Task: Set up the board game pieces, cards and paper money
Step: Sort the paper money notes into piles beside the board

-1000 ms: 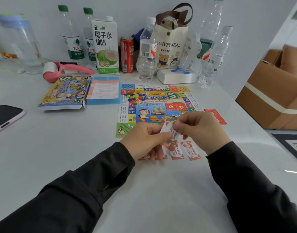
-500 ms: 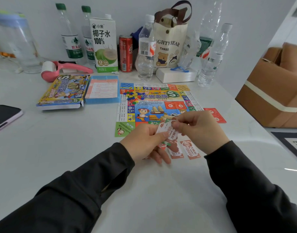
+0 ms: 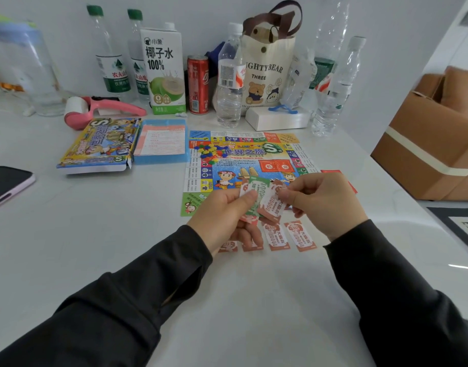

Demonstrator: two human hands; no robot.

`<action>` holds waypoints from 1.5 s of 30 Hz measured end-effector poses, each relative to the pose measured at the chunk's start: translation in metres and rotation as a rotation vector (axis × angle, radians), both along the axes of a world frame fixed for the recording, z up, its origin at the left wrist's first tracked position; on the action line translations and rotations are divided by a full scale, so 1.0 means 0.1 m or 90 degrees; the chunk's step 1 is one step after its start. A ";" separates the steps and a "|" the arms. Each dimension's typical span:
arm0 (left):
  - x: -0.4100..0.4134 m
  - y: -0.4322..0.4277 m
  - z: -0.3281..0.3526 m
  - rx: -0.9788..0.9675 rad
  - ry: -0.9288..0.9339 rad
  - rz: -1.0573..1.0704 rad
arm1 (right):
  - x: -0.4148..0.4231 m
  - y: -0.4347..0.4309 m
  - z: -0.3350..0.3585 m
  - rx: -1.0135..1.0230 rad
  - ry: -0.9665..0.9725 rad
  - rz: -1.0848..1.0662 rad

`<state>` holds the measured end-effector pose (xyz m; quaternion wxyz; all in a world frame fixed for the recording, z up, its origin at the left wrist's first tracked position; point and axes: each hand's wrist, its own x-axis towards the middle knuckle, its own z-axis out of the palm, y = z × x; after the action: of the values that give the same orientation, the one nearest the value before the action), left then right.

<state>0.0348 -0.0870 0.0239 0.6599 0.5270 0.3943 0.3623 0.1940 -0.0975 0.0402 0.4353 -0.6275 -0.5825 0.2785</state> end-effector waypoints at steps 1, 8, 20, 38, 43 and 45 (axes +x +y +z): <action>0.00 0.00 0.00 0.001 0.003 0.001 | 0.00 0.00 0.00 0.003 -0.004 -0.001; 0.02 -0.02 0.01 -0.006 0.005 -0.002 | 0.01 -0.02 -0.01 -0.011 -0.042 0.034; 0.02 -0.03 0.01 0.035 0.050 0.010 | -0.01 0.02 -0.04 -0.038 0.063 0.033; 0.03 -0.03 0.00 0.099 0.041 0.116 | -0.06 0.04 -0.09 -0.071 0.242 0.019; 0.08 -0.04 0.01 0.128 0.048 0.150 | -0.08 0.04 -0.09 -0.057 0.348 0.000; 0.14 -0.05 0.01 0.152 0.060 0.182 | -0.07 0.03 -0.08 -0.064 0.421 0.008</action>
<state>0.0484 -0.0916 0.0249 0.5157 0.5565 0.4499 0.4711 0.1869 -0.0943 0.0320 0.5674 -0.5203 -0.3986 0.4984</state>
